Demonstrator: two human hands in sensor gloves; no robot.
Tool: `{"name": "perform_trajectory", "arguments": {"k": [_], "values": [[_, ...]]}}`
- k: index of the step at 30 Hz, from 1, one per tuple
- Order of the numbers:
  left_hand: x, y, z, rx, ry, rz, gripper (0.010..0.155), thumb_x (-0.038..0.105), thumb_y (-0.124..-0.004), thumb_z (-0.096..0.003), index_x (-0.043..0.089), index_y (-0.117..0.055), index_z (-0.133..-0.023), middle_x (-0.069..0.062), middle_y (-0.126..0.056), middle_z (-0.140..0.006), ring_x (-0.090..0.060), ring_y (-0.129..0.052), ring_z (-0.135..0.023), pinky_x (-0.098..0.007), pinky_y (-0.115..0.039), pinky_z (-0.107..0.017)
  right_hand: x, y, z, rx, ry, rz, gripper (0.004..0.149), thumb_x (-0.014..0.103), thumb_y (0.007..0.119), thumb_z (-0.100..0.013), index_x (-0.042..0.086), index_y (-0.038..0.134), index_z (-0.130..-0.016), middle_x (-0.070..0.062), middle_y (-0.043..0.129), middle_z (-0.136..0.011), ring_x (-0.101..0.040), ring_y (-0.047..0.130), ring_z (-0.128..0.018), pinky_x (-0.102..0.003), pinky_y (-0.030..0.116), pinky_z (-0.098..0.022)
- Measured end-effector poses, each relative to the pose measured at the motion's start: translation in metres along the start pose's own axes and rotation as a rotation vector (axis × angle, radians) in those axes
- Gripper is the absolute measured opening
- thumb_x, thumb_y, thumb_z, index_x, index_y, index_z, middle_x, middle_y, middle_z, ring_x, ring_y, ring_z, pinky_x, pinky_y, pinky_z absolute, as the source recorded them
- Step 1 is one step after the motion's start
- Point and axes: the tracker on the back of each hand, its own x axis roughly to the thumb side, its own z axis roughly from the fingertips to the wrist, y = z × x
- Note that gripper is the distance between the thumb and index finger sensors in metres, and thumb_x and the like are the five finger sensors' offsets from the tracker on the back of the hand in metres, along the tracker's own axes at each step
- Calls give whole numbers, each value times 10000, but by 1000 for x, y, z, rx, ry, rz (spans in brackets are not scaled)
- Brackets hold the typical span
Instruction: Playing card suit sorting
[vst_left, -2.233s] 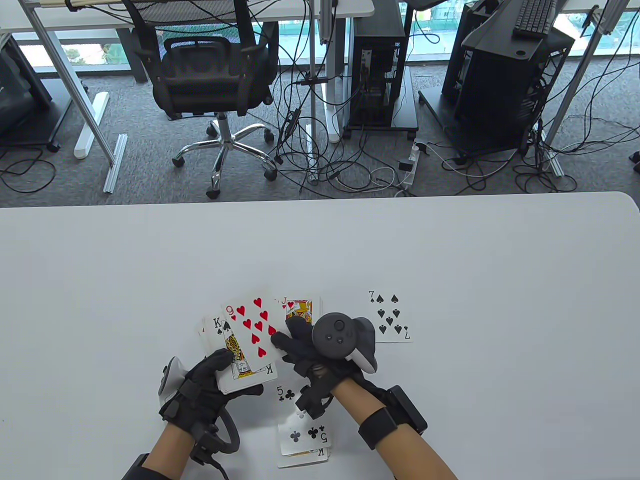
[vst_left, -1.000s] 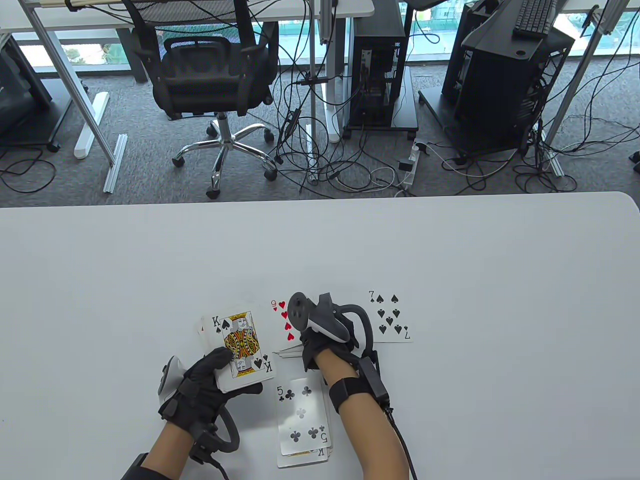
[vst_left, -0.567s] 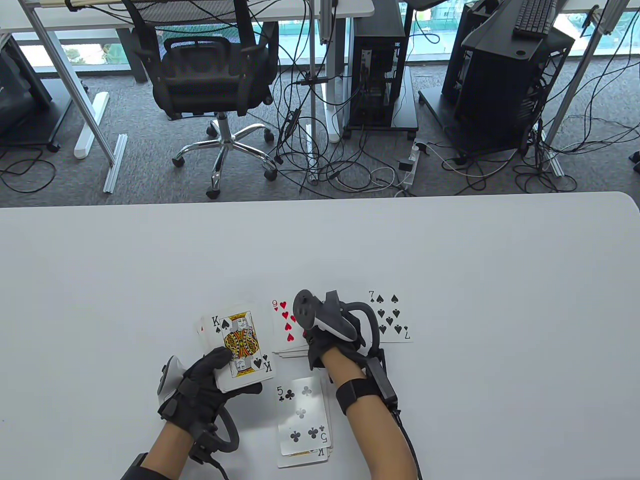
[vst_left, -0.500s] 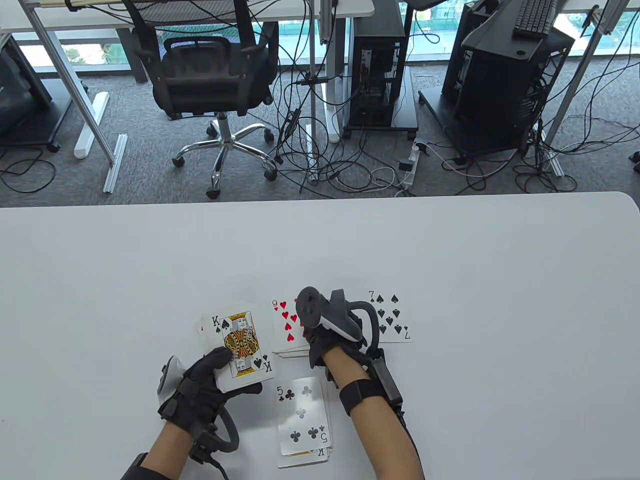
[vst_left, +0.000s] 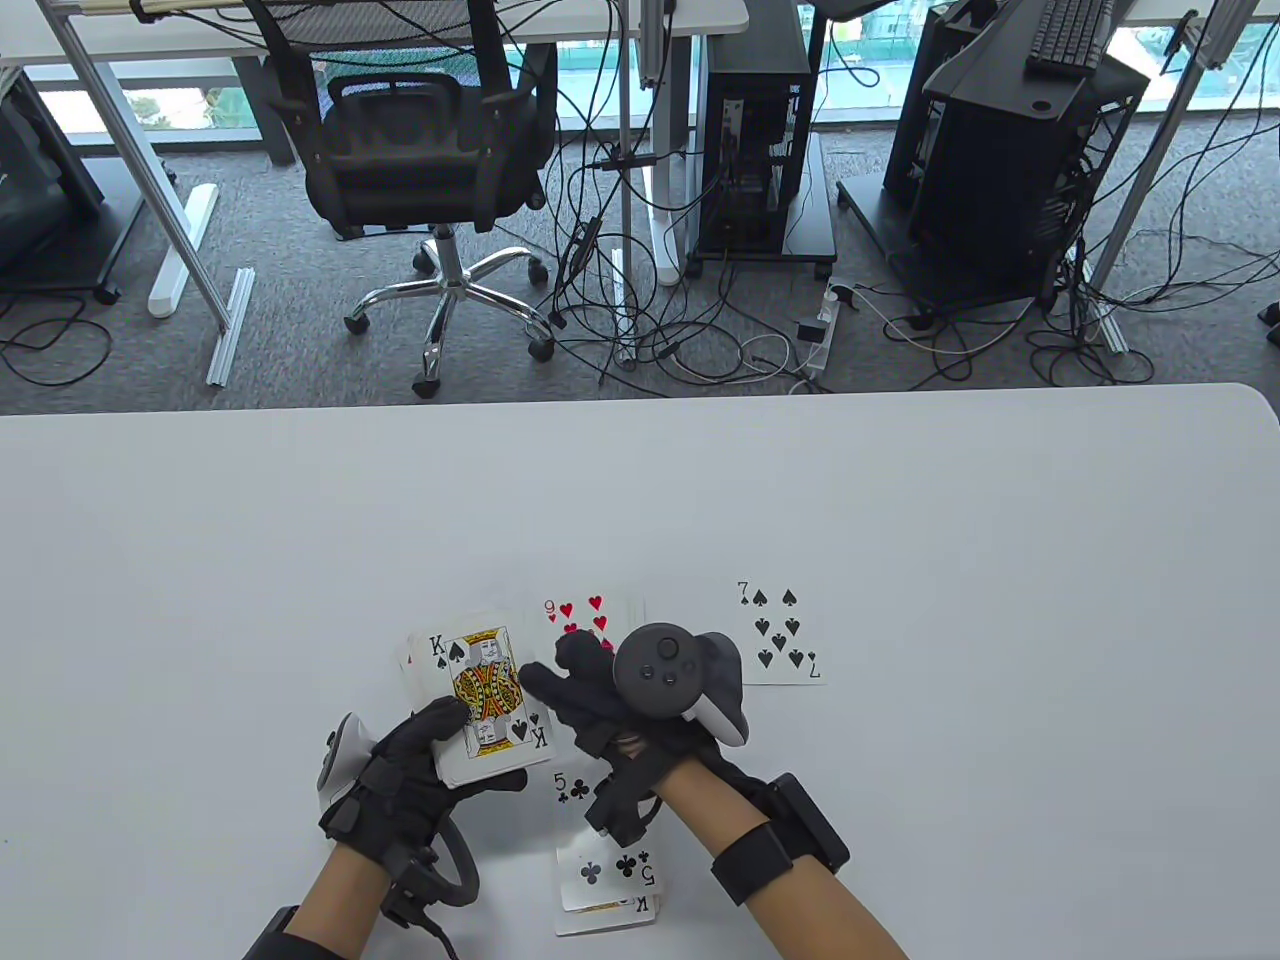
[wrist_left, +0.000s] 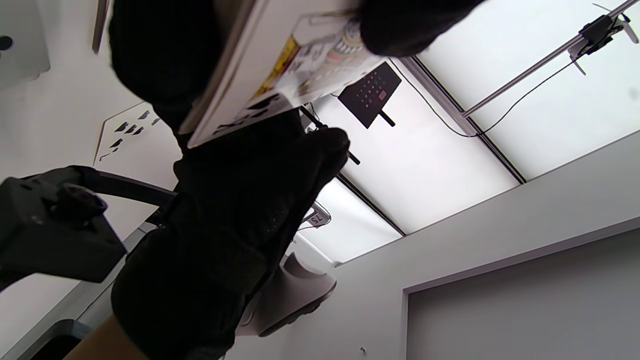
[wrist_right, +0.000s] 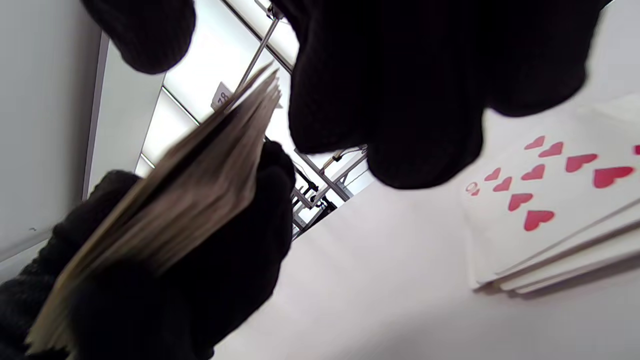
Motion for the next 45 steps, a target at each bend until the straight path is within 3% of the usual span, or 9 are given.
{"name": "perform_trajectory", "arguments": {"k": [3, 7, 14, 19, 27, 32, 38, 45], "values": [[0, 0, 0, -2, 0, -3, 594, 422, -647, -648, 235, -339, -1121, -78, -516, -1144, -419, -717, -946, -465, -828, -540, 5, 9, 4, 16, -33, 41, 810, 488, 711, -525, -216, 546, -890, -178, 874, -580, -410, 924, -455, -601, 755, -428], [1, 0, 0, -20, 0, -15, 599, 426, -655, -647, 235, -343, -1121, -80, -517, -1143, -423, -717, -940, -470, -824, -540, 8, 13, 6, -57, -57, 91, 657, 402, 751, -507, -156, 626, -830, -123, 891, -510, -349, 948, -407, -558, 788, -408], [1, -4, -2, -62, -11, -9, 606, 420, -675, -637, 237, -357, -1119, -78, -528, -1141, -424, -718, -942, -476, -825, -538, -1, 0, 9, -79, 16, -82, 435, 267, 745, -508, -111, 746, -725, -70, 932, -388, -292, 983, -297, -512, 831, -354], [0, -6, -4, -87, -12, 1, 587, 407, -664, -640, 240, -365, -1116, -74, -541, -1137, -419, -731, -938, -473, -830, -533, -6, -16, 16, -114, 25, -117, 390, 218, 716, -520, -114, 764, -718, -70, 938, -377, -294, 985, -291, -514, 831, -352], [0, -7, -5, -83, -29, 20, 582, 410, -659, -643, 242, -365, -1116, -69, -545, -1136, -410, -740, -936, -465, -836, -531, -30, -79, 40, -298, 77, -231, 382, 197, 710, -520, -123, 772, -717, -68, 938, -366, -285, 982, -270, -507, 833, -347], [-1, -7, -4, -78, -22, 25, 583, 409, -659, -644, 240, -364, -1117, -71, -546, -1136, -412, -740, -935, -466, -835, -531, -48, -120, 64, -409, 126, -106, 383, 201, 710, -520, -120, 774, -719, -66, 939, -367, -285, 983, -273, -508, 833, -348], [-2, -7, -4, -67, -10, 20, 584, 408, -660, -644, 237, -363, -1117, -73, -543, -1136, -413, -737, -936, -466, -834, -530, -96, -144, 91, -444, 323, 71, 388, 201, 718, -519, -124, 780, -721, -78, 942, -366, -299, 982, -273, -520, 828, -348], [-3, -6, -3, -58, 1, 21, 585, 408, -660, -644, 236, -361, -1117, -74, -541, -1136, -416, -735, -936, -469, -833, -531, -154, -141, 76, -347, 563, 149, 396, 208, 719, -520, -116, 782, -738, -90, 941, -380, -318, 977, -292, -536, 816, -362]]}}
